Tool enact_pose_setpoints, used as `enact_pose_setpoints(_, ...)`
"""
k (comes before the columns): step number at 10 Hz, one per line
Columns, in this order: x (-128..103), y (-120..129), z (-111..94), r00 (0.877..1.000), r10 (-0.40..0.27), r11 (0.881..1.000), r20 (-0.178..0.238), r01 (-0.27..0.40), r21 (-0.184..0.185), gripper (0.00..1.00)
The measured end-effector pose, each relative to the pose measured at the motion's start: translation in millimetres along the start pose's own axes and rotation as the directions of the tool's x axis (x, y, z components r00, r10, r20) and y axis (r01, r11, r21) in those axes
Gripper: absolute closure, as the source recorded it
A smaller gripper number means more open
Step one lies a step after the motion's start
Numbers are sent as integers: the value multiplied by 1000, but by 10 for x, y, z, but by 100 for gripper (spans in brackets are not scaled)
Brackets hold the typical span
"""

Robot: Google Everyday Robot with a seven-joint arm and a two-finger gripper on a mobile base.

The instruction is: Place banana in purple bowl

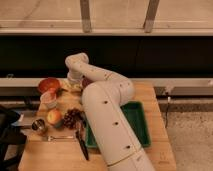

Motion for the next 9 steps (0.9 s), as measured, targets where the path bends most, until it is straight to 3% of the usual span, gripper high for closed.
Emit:
enact_pose_setpoints(2, 69, 42, -113, 1000, 8, 1000, 17, -8, 7, 85)
enact_pose_setpoints(3, 87, 50, -197, 999, 12, 1000, 31, -12, 12, 88)
enact_pose_setpoints(7, 82, 155, -553, 993, 27, 999, 118, -30, 26, 89)
enact_pose_setpoints(9, 39, 137, -823, 984, 42, 997, 171, -52, 55, 89)
